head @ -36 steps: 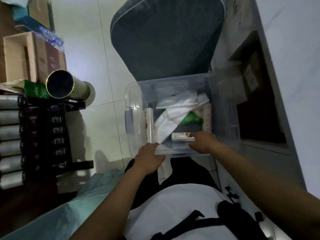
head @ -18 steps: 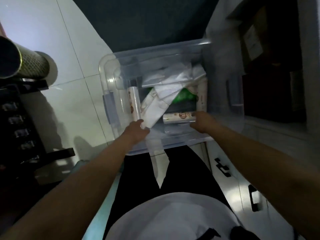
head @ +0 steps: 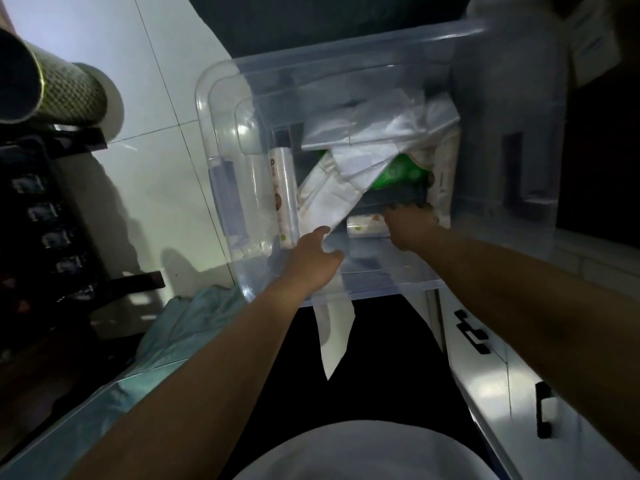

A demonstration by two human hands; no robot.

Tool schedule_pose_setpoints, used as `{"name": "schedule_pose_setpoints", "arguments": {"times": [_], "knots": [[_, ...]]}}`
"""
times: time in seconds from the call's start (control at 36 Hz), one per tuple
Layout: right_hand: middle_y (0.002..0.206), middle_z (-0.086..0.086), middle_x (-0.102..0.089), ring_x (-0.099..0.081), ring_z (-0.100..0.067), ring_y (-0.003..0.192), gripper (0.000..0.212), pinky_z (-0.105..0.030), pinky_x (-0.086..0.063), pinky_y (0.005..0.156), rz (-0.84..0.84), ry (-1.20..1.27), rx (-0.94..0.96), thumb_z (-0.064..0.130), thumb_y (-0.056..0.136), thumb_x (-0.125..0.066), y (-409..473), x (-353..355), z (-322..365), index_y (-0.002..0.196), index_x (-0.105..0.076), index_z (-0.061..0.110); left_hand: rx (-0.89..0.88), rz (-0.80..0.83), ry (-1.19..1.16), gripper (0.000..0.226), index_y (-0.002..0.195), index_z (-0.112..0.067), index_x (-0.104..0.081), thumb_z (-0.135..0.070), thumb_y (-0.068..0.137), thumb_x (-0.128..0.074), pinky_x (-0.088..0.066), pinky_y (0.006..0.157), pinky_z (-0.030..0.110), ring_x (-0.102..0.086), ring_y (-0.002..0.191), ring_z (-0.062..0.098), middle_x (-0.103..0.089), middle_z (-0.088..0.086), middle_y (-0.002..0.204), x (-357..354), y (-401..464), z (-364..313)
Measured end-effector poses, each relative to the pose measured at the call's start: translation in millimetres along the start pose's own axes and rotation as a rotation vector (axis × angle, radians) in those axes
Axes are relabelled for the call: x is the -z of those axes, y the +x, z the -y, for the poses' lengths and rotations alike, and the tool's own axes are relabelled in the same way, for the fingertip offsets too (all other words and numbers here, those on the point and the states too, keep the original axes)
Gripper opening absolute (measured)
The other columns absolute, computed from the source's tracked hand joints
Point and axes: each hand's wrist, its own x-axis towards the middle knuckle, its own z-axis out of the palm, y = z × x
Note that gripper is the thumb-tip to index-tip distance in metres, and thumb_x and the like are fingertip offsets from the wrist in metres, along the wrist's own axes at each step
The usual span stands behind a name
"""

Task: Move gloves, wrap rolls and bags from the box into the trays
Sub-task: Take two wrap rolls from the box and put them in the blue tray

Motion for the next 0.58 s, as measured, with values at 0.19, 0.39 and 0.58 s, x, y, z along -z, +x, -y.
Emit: {"name": "schedule_pose_setpoints", "arguments": {"times": [0.19, 0.39, 0.58], "knots": [[0.135, -0.014, -0.047, -0.048, -0.035, 0.121, 0.06, -0.051, -0.039, 0.094, -0.013, 0.007, -0.059, 0.019, 0.084, -0.062, -13.8, 12.0, -5.6, 0.138, -0.038, 0.015, 0.003, -0.071, -0.027, 0.064, 0.15, -0.025, -0.033, -0.029, 0.091, -0.058, -0.04, 0.095, 0.027, -0.046, 0.13, 0.028, -0.038, 0.008, 0.152, 9.0, -2.1, -11.2], [0.13, -0.015, -0.05, -0.052, -0.039, 0.114, 0.058, -0.047, -0.047, 0.089, -0.178, 0.271, -0.004, 0.022, 0.079, -0.066, -54.7, 28.5, -25.4, 0.132, -0.041, 0.018, 0.016, -0.15, -0.039, 0.064, 0.15, -0.015, -0.033, -0.026, 0.091, -0.058, -0.035, 0.092, 0.023, -0.045, 0.131, 0.029, -0.039, 0.011, 0.151, 18.0, 2.1, -22.2], [0.129, -0.014, -0.057, -0.058, -0.036, 0.11, 0.065, -0.035, -0.045, 0.085, -0.52, 0.8, 0.001, 0.019, 0.076, -0.074, -101.3, 32.0, -38.9, 0.135, -0.047, 0.018, 0.11, -0.165, -0.168, 0.079, 0.144, -0.013, -0.039, -0.034, 0.07, -0.059, -0.048, 0.097, 0.036, -0.054, 0.118, 0.032, -0.051, 0.013, 0.138, 17.7, 15.0, -24.1]]}}
